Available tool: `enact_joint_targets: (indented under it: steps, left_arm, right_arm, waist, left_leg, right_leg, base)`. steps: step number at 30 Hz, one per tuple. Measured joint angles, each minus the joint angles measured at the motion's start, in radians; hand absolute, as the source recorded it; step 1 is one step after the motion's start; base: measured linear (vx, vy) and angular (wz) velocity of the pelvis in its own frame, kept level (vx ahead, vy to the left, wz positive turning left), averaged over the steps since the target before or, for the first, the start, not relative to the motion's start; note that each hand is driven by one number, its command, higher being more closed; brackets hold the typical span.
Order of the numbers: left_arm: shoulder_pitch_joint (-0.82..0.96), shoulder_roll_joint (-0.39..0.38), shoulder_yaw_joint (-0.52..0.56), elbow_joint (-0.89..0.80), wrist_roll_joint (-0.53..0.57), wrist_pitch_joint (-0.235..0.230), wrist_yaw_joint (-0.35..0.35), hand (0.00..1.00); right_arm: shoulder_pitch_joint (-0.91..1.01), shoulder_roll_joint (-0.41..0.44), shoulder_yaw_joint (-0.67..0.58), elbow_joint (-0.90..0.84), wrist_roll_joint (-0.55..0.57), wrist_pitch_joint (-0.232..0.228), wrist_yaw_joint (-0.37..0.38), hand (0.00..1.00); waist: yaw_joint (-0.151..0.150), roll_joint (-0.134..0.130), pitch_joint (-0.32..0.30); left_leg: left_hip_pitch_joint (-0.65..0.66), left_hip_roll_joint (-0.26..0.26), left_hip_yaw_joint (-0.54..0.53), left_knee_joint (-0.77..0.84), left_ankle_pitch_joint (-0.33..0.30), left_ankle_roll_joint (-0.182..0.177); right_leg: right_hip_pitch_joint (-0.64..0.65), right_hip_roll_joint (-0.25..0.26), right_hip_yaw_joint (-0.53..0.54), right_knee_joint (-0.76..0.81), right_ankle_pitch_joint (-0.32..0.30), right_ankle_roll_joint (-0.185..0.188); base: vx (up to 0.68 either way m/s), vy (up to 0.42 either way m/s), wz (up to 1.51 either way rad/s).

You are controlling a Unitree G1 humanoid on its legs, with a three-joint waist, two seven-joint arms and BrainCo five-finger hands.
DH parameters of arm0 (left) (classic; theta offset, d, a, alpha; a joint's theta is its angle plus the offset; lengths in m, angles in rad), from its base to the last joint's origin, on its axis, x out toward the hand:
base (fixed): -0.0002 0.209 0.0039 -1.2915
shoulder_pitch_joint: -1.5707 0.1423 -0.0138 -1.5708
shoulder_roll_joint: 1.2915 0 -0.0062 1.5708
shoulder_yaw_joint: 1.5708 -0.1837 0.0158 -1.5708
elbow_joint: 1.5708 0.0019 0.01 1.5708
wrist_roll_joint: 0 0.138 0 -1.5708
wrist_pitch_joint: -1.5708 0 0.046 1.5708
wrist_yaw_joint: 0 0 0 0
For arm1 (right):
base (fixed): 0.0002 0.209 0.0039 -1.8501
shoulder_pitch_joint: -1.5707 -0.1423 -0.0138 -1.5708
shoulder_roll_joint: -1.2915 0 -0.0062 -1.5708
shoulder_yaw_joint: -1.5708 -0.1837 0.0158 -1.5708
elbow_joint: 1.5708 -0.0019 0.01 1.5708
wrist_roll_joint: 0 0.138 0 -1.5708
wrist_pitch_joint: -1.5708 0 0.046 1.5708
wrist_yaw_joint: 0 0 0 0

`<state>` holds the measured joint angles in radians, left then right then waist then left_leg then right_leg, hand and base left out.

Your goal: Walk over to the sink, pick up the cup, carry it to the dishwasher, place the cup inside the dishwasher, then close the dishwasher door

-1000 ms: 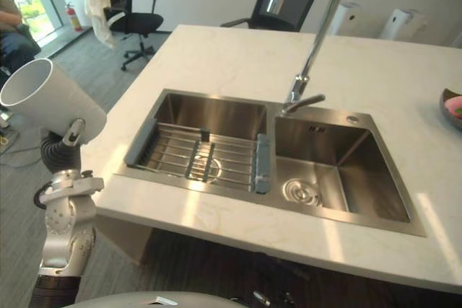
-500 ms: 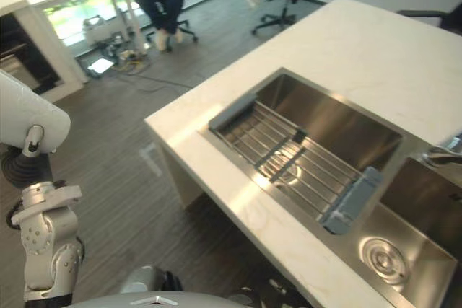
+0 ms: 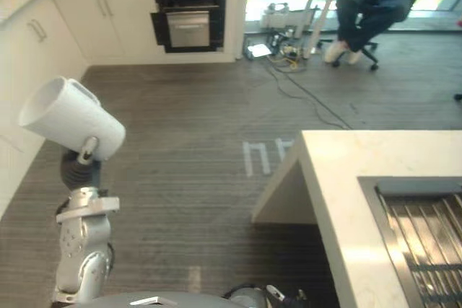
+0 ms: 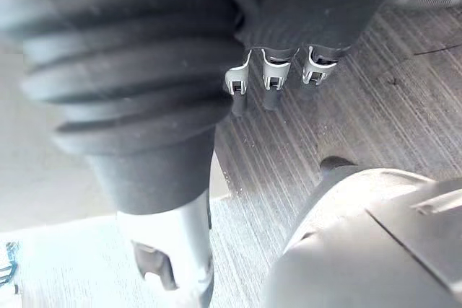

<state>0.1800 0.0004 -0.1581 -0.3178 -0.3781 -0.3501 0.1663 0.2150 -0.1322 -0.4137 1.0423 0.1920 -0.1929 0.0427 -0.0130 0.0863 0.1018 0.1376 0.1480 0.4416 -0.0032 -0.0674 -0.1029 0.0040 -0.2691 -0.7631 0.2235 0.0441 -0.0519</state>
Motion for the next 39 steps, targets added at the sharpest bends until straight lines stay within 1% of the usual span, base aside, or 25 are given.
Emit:
enact_joint_targets:
  steps: [1,2,3,4,5,6,9,13,14,15,23,25,26,28,29,30,31,32,33,34,35,36,37,38,39]
  left_arm:
    - [-0.008,0.003,-0.019,0.018,0.0,-0.01,-0.008,1.0]
    - [-0.023,0.008,-0.059,0.071,-0.001,-0.033,-0.025,1.0]
    - [-0.034,0.025,-0.083,0.117,-0.004,-0.052,-0.032,1.0]
    - [-0.044,0.03,-0.089,0.136,-0.006,-0.055,-0.037,1.0]
    - [-0.069,0.051,-0.093,0.164,-0.011,-0.062,-0.041,1.0]
    - [-0.078,0.055,-0.108,0.209,-0.014,-0.064,-0.038,1.0]
    - [-0.077,0.076,-0.128,0.22,-0.011,-0.064,-0.028,1.0]
    - [-0.083,0.078,-0.141,0.219,-0.01,-0.063,0.005,1.0]
    - [-0.085,0.082,-0.142,0.219,-0.01,-0.062,0.005,1.0]
    - [-0.084,0.159,-0.127,0.213,-0.008,-0.029,0.03,1.0]
    - [-0.084,0.158,-0.126,0.213,-0.008,-0.029,0.03,1.0]
    - [-0.082,0.151,-0.122,0.213,-0.008,-0.029,0.03,1.0]
    - [-0.073,0.142,-0.116,0.206,-0.008,-0.029,0.03,1.0]
    - [-0.049,0.122,-0.099,0.16,-0.008,-0.029,0.03,1.0]
    - [-0.027,0.096,-0.085,0.108,-0.009,-0.031,0.031,1.0]
    - [0.007,0.06,-0.077,0.072,-0.01,-0.032,0.034,1.0]
    - [0.022,0.051,-0.073,0.055,-0.01,-0.033,0.038,1.0]
    - [0.05,0.042,-0.063,0.05,-0.011,-0.05,0.04,1.0]
    - [0.05,0.04,-0.051,0.062,-0.013,-0.054,0.036,1.0]
    - [0.049,0.04,-0.042,0.065,-0.013,-0.055,0.029,1.0]
    - [0.049,0.04,-0.025,0.066,-0.013,-0.059,0.022,1.0]
    - [0.048,0.038,-0.007,0.063,-0.013,-0.065,0.021,1.0]
    - [0.049,0.037,0.001,0.059,-0.012,-0.067,0.022,1.0]
    - [0.048,0.033,0.007,0.058,-0.012,-0.071,0.024,1.0]
    - [0.038,0.037,0.026,0.067,-0.013,-0.071,0.025,1.0]
  right_arm:
    - [0.009,0.008,0.0,0.001,0.015,-0.001,-0.001,0.0]
    - [0.027,0.032,-0.002,0.003,0.044,-0.006,-0.001,0.0]
    - [0.037,0.064,-0.003,0.002,0.052,-0.022,-0.004,0.0]
    - [0.042,0.072,0.005,0.002,0.055,-0.028,-0.002,0.0]
    - [0.048,0.097,0.011,0.003,0.055,-0.036,-0.002,0.0]
    - [0.053,0.104,0.018,0.009,0.055,-0.051,-0.005,0.0]
    - [0.048,0.099,0.041,0.002,0.055,-0.07,-0.001,0.0]
    - [0.05,0.092,0.084,-0.003,0.036,-0.066,0.003,0.0]
    - [0.051,0.089,0.093,-0.003,0.036,-0.066,0.002,0.0]
    - [0.014,0.078,0.167,0.035,-0.003,-0.06,0.013,0.0]
    - [0.015,0.076,0.166,0.035,-0.002,-0.061,0.027,0.0]
    - [0.016,0.071,0.166,0.035,-0.001,-0.061,0.049,0.0]
    - [0.019,0.071,0.166,0.034,0.002,-0.062,0.065,0.0]
    - [0.019,0.078,0.167,0.015,0.012,-0.062,0.086,0.0]
    - [0.02,0.071,0.178,-0.009,0.017,-0.062,0.097,0.0]
    - [0.037,0.045,0.187,-0.036,0.019,-0.062,0.12,0.0]
    - [0.044,0.038,0.192,-0.05,0.019,-0.063,0.129,0.0]
    - [0.051,0.033,0.197,-0.052,0.014,-0.064,0.151,0.0]
    - [0.048,0.023,0.196,-0.05,0.004,-0.064,0.168,0.0]
    - [0.044,0.018,0.193,-0.05,0.0,-0.064,0.172,0.0]
    - [0.025,0.01,0.175,-0.04,-0.003,-0.064,0.176,0.0]
    - [0.002,0.001,0.16,-0.032,-0.009,-0.064,0.178,0.0]
    - [-0.005,-0.003,0.154,-0.028,-0.014,-0.065,0.179,0.0]
    - [-0.021,-0.014,0.154,-0.016,-0.03,-0.065,0.179,0.0]
    - [-0.045,0.011,0.158,-0.003,-0.048,-0.066,0.178,0.0]
  waist:
    - [-0.002,0.001,-0.001]
    - [-0.01,-0.004,-0.002]
    - [-0.025,-0.001,-0.009]
    - [-0.034,-0.032,-0.01]
    - [-0.047,-0.1,0.003]
    - [-0.051,-0.109,0.006]
    - [-0.036,-0.113,0.003]
    - [-0.048,-0.107,-0.026]
    - [-0.048,-0.099,-0.032]
    - [-0.07,-0.136,-0.035]
    - [-0.073,-0.134,-0.034]
    - [-0.072,-0.13,-0.034]
    - [-0.072,-0.127,-0.035]
    - [-0.062,-0.136,-0.021]
    - [-0.04,-0.11,0.014]
    - [-0.023,-0.086,0.026]
    - [-0.018,-0.086,0.029]
    - [-0.012,-0.084,0.039]
    - [-0.008,-0.087,0.048]
    - [-0.007,-0.086,0.052]
    - [-0.004,-0.089,0.056]
    - [0.002,-0.089,0.058]
    - [0.005,-0.085,0.059]
    - [0.021,-0.082,0.068]
    - [0.028,-0.096,0.076]
  left_leg:
    - [-0.006,-0.01,-0.043,0.0,0.009,0.014]
    - [-0.013,-0.021,-0.14,0.002,0.022,0.034]
    - [-0.033,-0.015,-0.208,0.002,0.022,0.035]
    - [-0.043,-0.022,-0.23,0.001,0.023,0.035]
    - [-0.053,-0.067,-0.262,-0.003,0.033,0.032]
    - [-0.034,-0.067,-0.267,-0.033,0.056,0.023]
    - [0.023,-0.051,-0.25,-0.083,0.075,0.014]
    - [0.032,-0.052,-0.254,-0.083,0.077,0.015]
    - [0.038,-0.054,-0.258,-0.083,0.085,0.014]
    - [-0.015,-0.06,-0.276,-0.084,0.129,0.012]
    - [-0.013,-0.06,-0.267,-0.084,0.121,0.018]
    - [-0.017,-0.058,-0.259,-0.078,0.093,0.018]
    - [-0.041,-0.05,-0.251,-0.046,0.058,0.0]
    - [-0.128,-0.015,-0.253,0.184,-0.037,-0.005]
    - [-0.256,0.05,-0.258,0.5,-0.087,-0.005]
    - [-0.382,0.099,-0.307,0.763,-0.058,-0.008]
    - [-0.428,0.114,-0.327,0.857,-0.02,-0.016]
    - [-0.486,0.125,-0.343,0.972,0.016,-0.019]
    - [-0.494,0.117,-0.321,0.973,-0.058,0.007]
    - [-0.497,0.103,-0.302,0.936,-0.097,0.017]
    - [-0.5,0.062,-0.263,0.808,-0.123,0.028]
    - [-0.501,0.009,-0.23,0.61,-0.095,0.036]
    - [-0.496,-0.011,-0.226,0.498,-0.058,0.03]
    - [-0.455,-0.039,-0.234,0.375,0.092,0.052]
    - [-0.451,-0.069,-0.234,0.416,0.054,0.103]
  right_leg:
    - [-0.006,0.0,0.108,0.009,0.004,-0.007]
    - [-0.023,0.015,0.314,0.026,-0.031,0.002]
    - [-0.018,0.096,0.544,-0.018,-0.133,0.049]
    - [-0.003,0.131,0.633,-0.057,-0.156,0.047]
    - [0.032,0.149,0.73,-0.107,-0.159,0.059]
    - [0.05,0.145,0.737,-0.105,-0.149,0.097]
    - [0.081,0.158,0.718,-0.112,-0.158,0.107]
    - [0.104,0.163,0.711,-0.133,-0.157,0.122]
    - [0.121,0.16,0.703,-0.141,-0.156,0.125]
    - [0.15,0.153,0.621,-0.202,-0.116,0.143]
    - [0.143,0.154,0.637,-0.2,-0.123,0.137]
    - [0.128,0.155,0.646,-0.186,-0.137,0.139]
    - [0.103,0.155,0.656,-0.152,-0.166,0.143]
    - [0.086,0.174,0.703,-0.108,-0.203,0.108]
    - [0.086,0.208,0.714,-0.059,-0.226,0.1]
    - [0.091,0.233,0.715,-0.007,-0.265,0.086]
    - [0.103,0.234,0.715,0.01,-0.282,0.085]
    - [0.136,0.226,0.696,0.013,-0.303,0.085]
    - [0.187,0.214,0.675,-0.003,-0.316,0.09]
    - [0.208,0.204,0.665,-0.008,-0.325,0.1]
    - [0.23,0.173,0.648,-0.011,-0.343,0.122]
    - [0.245,0.137,0.634,-0.016,-0.362,0.145]
    - [0.254,0.127,0.633,-0.022,-0.371,0.157]
    - [0.3,0.12,0.646,-0.057,-0.384,0.169]
    - [0.342,0.121,0.69,-0.077,-0.387,0.153]
  base:
    - [0.02,0.147,1.08]
    - [0.04,0.047,1.28]
    - [0.02,-0.002,1.39]
    - [-0.01,-0.075,1.5]
    - [-0.03,-0.045,1.25]
    - [-0.01,-0.026,0.98]
    - [0.01,-0.027,0.04]
    - [0.01,-0.047,0.02]
    - [0.02,-0.02,0.08]
    - [0.01,-0.012,0.05]
    - [-0.01,0.0,-0.03]
    - [-0.01,0.007,-0.14]
    - [0.0,-0.014,-0.08]
    - [0.02,-0.015,-0.09]
    - [0.04,-0.032,-0.14]
    - [0.05,-0.017,-0.09]
    - [0.13,0.039,0.15]
    - [0.2,0.113,0.39]
    - [0.27,0.147,0.51]
    - [0.31,0.15,0.57]
    - [0.31,0.203,0.47]
    - [0.26,0.21,0.33]
    - [0.29,0.266,0.04]
    - [0.33,0.25,-0.04]
    - [0.35,0.215,0.07]
